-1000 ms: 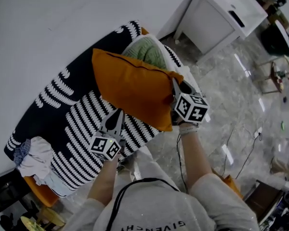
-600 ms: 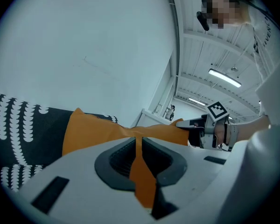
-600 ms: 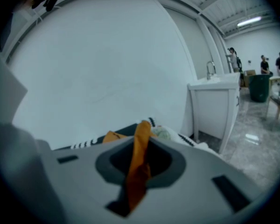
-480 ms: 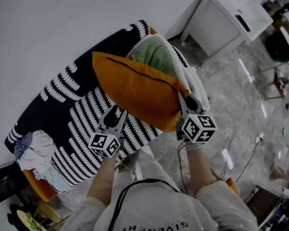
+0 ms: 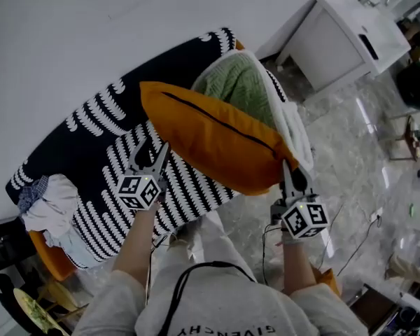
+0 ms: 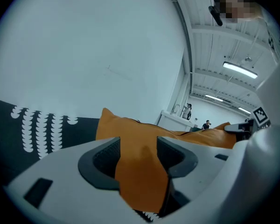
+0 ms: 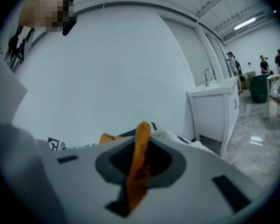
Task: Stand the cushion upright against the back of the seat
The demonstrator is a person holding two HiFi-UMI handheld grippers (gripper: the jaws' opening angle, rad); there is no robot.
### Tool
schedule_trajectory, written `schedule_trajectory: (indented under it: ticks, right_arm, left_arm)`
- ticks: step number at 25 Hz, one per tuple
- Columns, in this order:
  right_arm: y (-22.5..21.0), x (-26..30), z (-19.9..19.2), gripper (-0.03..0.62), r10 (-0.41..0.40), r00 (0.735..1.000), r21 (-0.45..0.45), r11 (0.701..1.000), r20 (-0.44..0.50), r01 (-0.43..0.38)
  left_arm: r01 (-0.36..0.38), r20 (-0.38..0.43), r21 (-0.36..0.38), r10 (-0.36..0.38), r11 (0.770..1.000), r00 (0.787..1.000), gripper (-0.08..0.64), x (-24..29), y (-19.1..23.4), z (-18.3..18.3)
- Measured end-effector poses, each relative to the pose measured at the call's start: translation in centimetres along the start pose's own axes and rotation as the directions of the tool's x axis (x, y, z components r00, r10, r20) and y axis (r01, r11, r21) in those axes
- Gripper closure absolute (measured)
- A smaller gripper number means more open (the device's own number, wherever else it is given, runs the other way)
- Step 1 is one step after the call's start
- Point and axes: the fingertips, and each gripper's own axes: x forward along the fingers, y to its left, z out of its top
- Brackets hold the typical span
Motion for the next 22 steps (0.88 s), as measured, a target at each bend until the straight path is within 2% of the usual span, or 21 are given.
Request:
schedule_trajectory:
  ticks: [5, 10, 17, 22]
  right_arm:
    - [-1.3, -1.4, -0.6, 0.534, 0.02, 1.0, 0.03, 0.999, 0.006, -0.02]
    - [-2.4, -3.0, -1.2, 0.534, 0.021, 1.0, 0.037, 0.999, 0.002, -0.022]
    - [-3.9, -4.6, -1.7, 0.534, 0.007, 1.0, 0.055, 0.998, -0.019, -0.006]
    - [-5.0, -5.6, -2.2, 0.534, 0.0, 0.999, 0.032, 0.999, -0.038, 0.001]
  left_arm:
    - [-0.067, 0.035, 0.009, 0.066, 0.998, 0.997, 0.311, 0.4, 3.9, 1.9]
    - [-0.095, 0.08, 0.024, 0.093, 0.995, 0.992, 0.307, 1.1, 5.8, 4.5]
    - [-0.093, 0.108, 0.055, 0.087, 0.994, 0.99, 0.305, 2.6, 5.9, 6.7]
    - [-0.032, 0.123, 0.059, 0.024, 0.998, 0.992, 0.305, 3.6, 5.1, 8.1]
